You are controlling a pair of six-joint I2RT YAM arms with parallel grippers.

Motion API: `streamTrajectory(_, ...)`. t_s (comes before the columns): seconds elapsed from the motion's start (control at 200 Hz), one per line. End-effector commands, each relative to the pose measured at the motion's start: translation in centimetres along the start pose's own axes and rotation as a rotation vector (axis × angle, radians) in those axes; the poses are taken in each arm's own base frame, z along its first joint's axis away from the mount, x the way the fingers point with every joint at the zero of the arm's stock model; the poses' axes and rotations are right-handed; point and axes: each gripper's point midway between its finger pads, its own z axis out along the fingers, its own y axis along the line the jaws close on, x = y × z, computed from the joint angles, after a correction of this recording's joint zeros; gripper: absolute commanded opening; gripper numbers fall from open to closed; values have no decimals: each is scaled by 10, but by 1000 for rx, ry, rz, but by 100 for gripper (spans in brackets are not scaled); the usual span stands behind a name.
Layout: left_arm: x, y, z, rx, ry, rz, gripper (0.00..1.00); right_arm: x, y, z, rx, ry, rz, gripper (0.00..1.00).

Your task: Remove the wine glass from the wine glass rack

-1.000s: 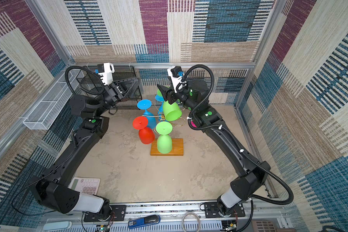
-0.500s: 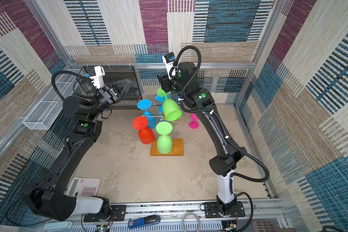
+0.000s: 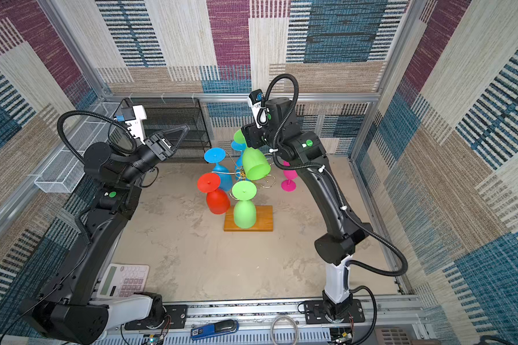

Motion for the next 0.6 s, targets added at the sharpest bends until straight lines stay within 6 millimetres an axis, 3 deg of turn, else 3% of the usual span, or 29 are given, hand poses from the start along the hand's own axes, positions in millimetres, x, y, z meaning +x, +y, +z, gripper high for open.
streamTrajectory(0.0, 4, 12, -3, -52, 4, 55, 40, -22, -8, -34, 40, -107, 25, 73)
streamTrajectory(0.07, 6, 17, -4, -62, 5, 57, 40, -21, -10, -57, 47, -142, 28, 72)
streamTrajectory(0.311, 4, 22, -10, -93, -9, 74, 41, 19, -4, -136, 3, -261, 10, 61)
streamTrajectory(0.446, 3, 23, -12, -100, -13, 82, 41, 48, 9, -148, -67, -252, -23, 55)
streamTrajectory(0.596, 3, 26, -15, -116, -18, 79, 41, 72, 23, -137, -141, -218, -39, 50)
